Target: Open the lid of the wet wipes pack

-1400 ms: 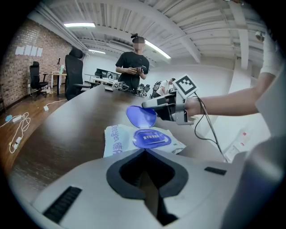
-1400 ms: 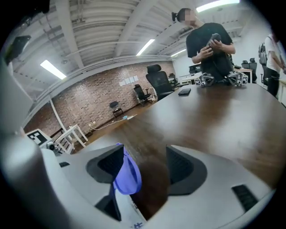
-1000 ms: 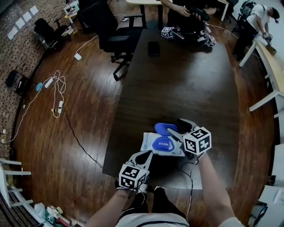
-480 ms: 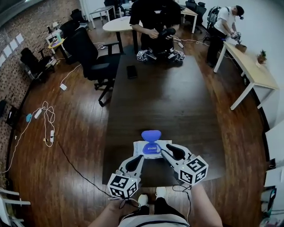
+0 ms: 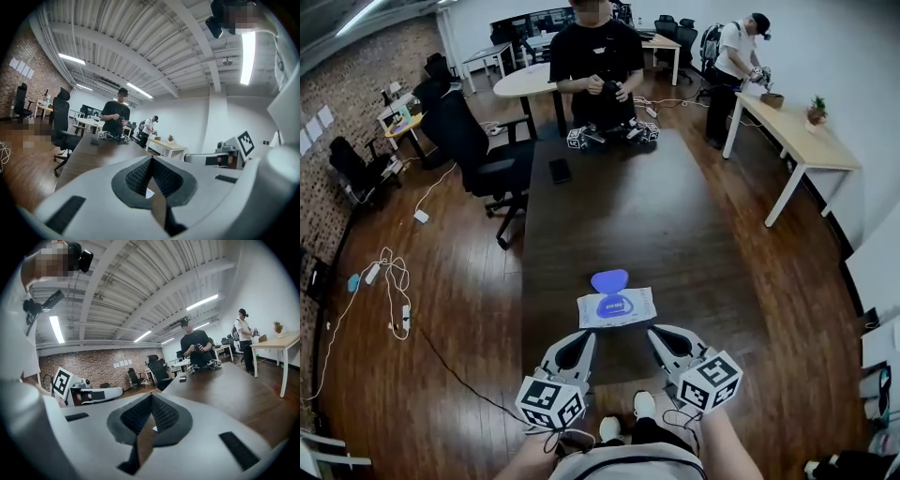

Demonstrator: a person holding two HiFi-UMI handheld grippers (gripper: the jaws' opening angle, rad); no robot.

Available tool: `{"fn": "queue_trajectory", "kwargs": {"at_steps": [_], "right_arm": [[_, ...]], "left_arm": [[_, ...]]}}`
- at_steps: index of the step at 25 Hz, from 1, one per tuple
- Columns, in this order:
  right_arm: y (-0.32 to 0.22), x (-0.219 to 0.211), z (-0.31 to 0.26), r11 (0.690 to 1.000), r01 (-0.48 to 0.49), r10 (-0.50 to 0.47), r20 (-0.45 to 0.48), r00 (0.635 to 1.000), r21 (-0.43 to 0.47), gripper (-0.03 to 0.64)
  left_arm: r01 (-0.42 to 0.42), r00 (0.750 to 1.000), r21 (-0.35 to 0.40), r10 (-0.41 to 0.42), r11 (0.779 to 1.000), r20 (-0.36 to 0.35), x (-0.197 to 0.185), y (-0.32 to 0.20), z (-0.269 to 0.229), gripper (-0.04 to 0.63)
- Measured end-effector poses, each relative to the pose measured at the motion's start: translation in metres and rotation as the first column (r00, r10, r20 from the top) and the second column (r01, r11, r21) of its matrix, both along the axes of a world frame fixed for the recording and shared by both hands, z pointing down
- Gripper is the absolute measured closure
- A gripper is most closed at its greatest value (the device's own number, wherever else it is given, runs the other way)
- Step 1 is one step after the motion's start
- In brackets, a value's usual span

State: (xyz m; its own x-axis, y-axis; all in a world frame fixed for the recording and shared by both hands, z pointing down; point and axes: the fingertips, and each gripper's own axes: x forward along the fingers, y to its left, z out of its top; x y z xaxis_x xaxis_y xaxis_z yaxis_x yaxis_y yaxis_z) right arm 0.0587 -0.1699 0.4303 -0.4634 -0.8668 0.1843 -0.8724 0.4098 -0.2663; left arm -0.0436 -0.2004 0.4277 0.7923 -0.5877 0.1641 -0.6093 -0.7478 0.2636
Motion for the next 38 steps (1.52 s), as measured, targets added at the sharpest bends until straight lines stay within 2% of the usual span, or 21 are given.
{"fn": "queue_trajectory", "kwargs": {"at_steps": [5,12,17,21,29,38], "right_arm": [[0.035,-0.01,-0.005,0.999,-0.036,0.037,-0.027,0.999,0.034,0.609],[0.089,-0.022,-0.008,0.999,-0.047,0.048,-0.057,0.997,0.014,0.609],[0.118,-0.021,-0.021,0.998,-0.052,0.055,-0.059,0.997,0.042,0.609],[0.148,-0.023,-0.032,0.996,-0.028,0.034,-0.074,0.997,0.081,0.609],[0.25,-0.023,-0.034,0.992,0.054,-0.047,-0.061,0.997,0.11,0.609],[0.387,-0.001,-0.024,0.993,0.059,-0.057,-0.022,0.998,0.104,0.609]], "left_arm": [[-0.027,0.999,-0.003,0.027,1.0,-0.021,-0.013,0.02,0.009,0.594],[-0.063,0.998,-0.017,0.062,0.998,-0.031,-0.014,0.051,0.005,0.594],[-0.071,0.997,0.015,0.071,0.997,-0.037,-0.01,0.079,-0.011,0.594],[-0.043,0.998,0.041,0.044,0.998,-0.034,-0.013,0.11,-0.022,0.594],[0.03,0.999,0.054,-0.028,0.998,-0.027,-0.009,0.217,-0.021,0.594],[0.074,0.997,0.061,-0.073,0.995,-0.016,-0.006,0.354,-0.027,0.594]]}}
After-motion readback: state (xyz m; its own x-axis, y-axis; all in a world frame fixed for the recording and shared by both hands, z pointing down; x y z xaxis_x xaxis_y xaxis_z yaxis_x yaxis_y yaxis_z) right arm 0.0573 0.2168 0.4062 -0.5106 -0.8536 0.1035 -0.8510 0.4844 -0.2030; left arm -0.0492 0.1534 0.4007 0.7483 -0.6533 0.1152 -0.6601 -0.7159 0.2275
